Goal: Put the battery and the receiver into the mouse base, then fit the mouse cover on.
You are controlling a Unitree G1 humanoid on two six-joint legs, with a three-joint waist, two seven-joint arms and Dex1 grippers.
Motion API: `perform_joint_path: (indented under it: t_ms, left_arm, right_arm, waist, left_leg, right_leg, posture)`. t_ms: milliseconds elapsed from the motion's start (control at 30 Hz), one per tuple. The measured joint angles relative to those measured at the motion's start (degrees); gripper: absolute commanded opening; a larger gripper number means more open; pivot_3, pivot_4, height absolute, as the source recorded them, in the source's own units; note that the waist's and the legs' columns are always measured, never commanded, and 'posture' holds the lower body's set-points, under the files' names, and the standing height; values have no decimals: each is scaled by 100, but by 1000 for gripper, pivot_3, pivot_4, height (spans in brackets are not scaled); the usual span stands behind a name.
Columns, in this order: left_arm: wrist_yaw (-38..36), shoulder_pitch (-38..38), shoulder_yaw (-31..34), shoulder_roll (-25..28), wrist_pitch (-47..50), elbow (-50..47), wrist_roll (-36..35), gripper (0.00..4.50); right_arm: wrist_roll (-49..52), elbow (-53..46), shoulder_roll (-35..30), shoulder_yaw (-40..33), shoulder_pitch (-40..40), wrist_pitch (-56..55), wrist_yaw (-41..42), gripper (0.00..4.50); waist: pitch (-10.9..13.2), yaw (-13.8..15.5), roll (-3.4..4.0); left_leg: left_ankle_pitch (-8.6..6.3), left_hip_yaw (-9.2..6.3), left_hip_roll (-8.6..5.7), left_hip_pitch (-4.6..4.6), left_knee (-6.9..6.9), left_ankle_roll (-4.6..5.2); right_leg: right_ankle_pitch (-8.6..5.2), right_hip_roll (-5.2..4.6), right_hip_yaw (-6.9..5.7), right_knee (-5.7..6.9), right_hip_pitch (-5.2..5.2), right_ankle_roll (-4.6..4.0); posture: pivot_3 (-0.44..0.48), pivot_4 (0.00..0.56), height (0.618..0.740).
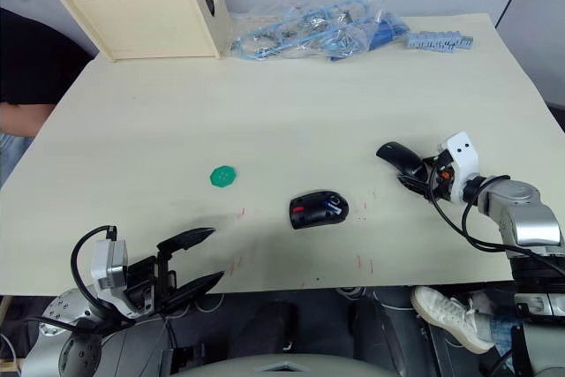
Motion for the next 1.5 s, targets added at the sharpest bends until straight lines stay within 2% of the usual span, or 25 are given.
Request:
perform_joint_path:
  t_ms: [933,1033,1400,1433,1467,1500]
  left_arm:
    - [-9,-17,-3,0,-9,88,9,4430]
    - [-12,2,-3,0,-13,88,12,4500]
    - [-18,4,-6,-12,-65,90,15,4500]
    - [-18,4,-8,-14,-73,90,15,4500]
    - [-18,4,-10,-15,-76,90,15,4500]
    - [-17,4,-17,-15,-78,90,15,4500]
  right_arm:
    - [-1,-5,-69,-39,0,100,10,4500]
    - [0,-6,-69,-43,0,104,11,3797]
    - [-1,-57,-71,-46,0,106,18,3797]
    - [-1,-57,-71,-46,0,109,20,3284]
    - [-1,-57,-71,-46,0,110,22,3057]
    - [-2,-57,-71,-46,0,111,24,2541]
  waist:
    - [0,0,0]
    - [1,0,1]
    - [1,0,1]
    - [1,0,1]
    - [1,0,1]
    - [1,0,1]
  left_leg:
    - [0,0,0,0,0,0]
    - [0,0,0,0,0,0]
    - [0,0,0,-1,-1,0]
    - [0,0,0,-1,-1,0]
    - [0,0,0,-1,-1,0]
    - [0,0,0,-1,-1,0]
  right_leg:
    - [0,0,0,-1,0,0]
    - [0,0,0,-1,0,0]
    - [0,0,0,-2,0,0]
    - [0,0,0,-2,0,0]
    - [0,0,0,-2,0,0]
    - [-1,0,0,-2,0,0]
  posture:
    - [0,150,740]
    - [0,150,740]
    - [0,150,740]
    - [0,150,740]
    - [0,150,740]
    - [0,150,740]
